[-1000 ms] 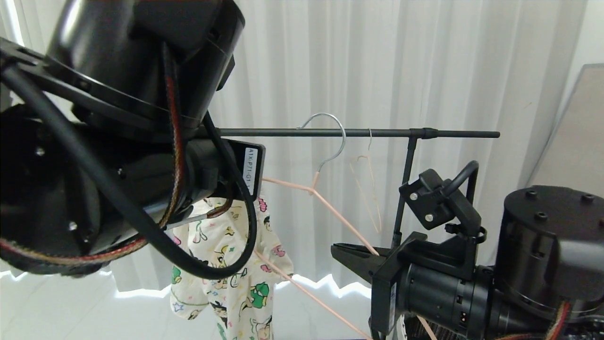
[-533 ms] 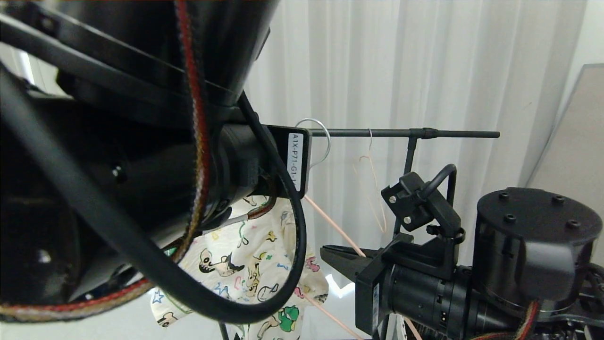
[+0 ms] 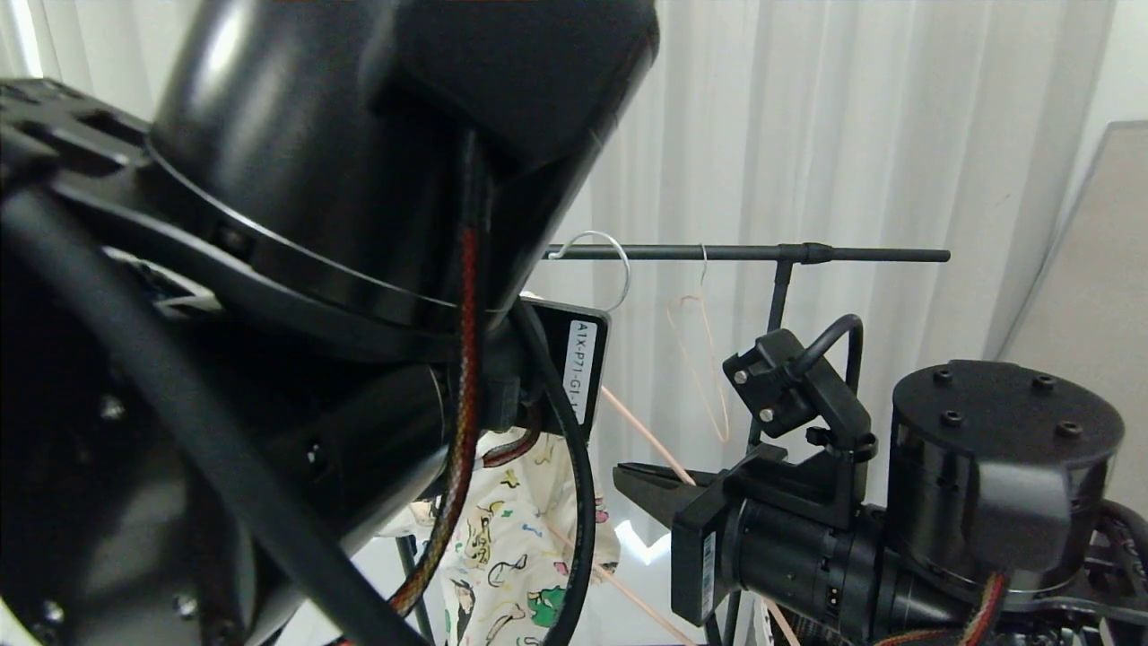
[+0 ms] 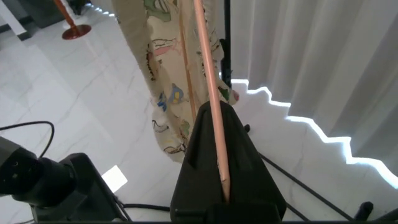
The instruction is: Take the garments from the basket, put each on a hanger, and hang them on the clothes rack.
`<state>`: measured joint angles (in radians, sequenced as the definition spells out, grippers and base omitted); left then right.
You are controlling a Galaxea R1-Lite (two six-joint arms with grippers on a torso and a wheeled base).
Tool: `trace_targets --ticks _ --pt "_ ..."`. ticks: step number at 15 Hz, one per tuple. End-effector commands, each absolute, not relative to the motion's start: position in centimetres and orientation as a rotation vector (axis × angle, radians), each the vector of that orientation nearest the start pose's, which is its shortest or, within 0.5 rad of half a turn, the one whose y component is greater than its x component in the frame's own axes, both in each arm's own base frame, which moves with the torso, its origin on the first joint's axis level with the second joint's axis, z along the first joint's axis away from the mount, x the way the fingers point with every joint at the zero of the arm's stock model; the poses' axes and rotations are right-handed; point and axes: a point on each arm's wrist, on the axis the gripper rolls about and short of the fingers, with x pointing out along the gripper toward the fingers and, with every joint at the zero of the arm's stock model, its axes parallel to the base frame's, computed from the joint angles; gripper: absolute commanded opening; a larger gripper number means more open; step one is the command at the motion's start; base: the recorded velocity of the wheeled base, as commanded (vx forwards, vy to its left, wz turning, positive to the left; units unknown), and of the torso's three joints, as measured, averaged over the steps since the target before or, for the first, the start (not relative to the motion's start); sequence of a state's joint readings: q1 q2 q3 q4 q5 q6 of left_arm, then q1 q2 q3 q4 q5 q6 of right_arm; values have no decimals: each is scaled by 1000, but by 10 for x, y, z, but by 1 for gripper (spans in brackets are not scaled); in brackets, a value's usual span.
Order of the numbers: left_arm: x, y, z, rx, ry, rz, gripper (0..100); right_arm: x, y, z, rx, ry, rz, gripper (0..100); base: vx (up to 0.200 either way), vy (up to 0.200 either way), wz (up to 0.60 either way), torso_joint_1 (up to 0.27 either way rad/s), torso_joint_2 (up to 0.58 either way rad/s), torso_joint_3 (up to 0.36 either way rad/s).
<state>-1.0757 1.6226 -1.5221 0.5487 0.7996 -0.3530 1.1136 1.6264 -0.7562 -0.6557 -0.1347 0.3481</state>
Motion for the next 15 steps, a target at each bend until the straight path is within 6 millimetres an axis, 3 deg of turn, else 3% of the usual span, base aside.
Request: trace_targets --ticks 1,2,11,15 --pt "144 -233 298 181 424 -192 0 129 255 194 190 345 930 0 0 0 0 0 0 0" --pt "144 -232 299 177 422 -190 100 129 255 194 190 345 929 0 0 0 0 0 0 0" --pt "138 -209 277 267 427 -71 100 128 245 203 213 304 883 0 0 0 0 0 0 0" --pt "103 -169 265 305 435 -124 100 122 233 200 180 297 889 0 0 0 0 0 0 0"
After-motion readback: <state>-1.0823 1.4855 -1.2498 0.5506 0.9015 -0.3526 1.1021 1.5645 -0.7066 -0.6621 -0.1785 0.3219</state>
